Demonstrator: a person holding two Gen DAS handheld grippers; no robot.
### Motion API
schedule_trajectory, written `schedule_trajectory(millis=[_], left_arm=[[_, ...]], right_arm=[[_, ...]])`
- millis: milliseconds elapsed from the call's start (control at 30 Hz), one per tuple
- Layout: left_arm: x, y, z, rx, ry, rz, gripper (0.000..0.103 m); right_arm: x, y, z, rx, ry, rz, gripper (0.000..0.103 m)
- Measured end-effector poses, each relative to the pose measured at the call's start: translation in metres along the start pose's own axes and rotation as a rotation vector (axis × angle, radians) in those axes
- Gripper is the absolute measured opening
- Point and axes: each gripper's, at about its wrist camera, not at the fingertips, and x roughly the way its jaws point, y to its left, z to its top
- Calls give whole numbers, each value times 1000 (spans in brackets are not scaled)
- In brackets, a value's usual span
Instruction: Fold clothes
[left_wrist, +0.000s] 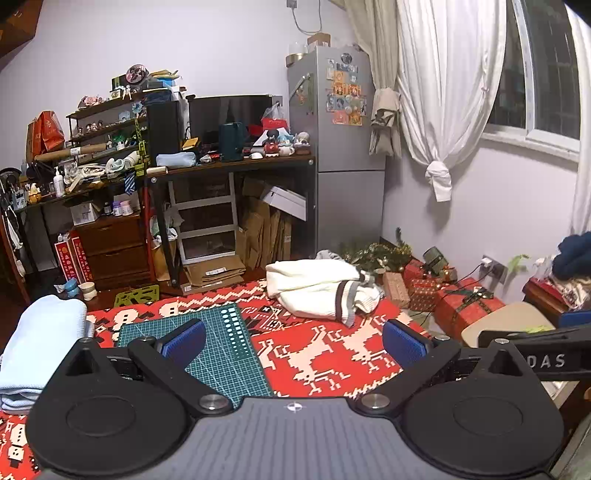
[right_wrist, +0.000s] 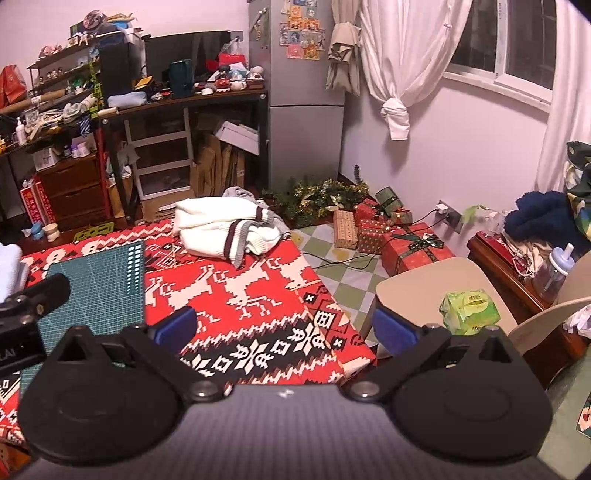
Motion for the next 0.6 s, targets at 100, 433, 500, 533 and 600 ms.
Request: schedule_trajectory(millis=[100, 433, 500, 533, 600], left_arm=[[8, 2, -4, 9, 8, 26, 103], [50, 4, -16, 45, 119, -55, 102], [57, 5, -21, 27, 107, -77, 102], [59, 6, -23, 12, 89, -87, 102], [67, 10, -27, -25, 75, -82, 102]], right_arm=[[8, 0, -4, 4, -11, -21, 103], [44, 1, -15, 13, -14, -23, 103], [54, 1, -18, 11, -15, -35, 103], [61, 1, -20, 12, -10, -39, 103], [76, 1, -24, 6, 1, -25, 103]])
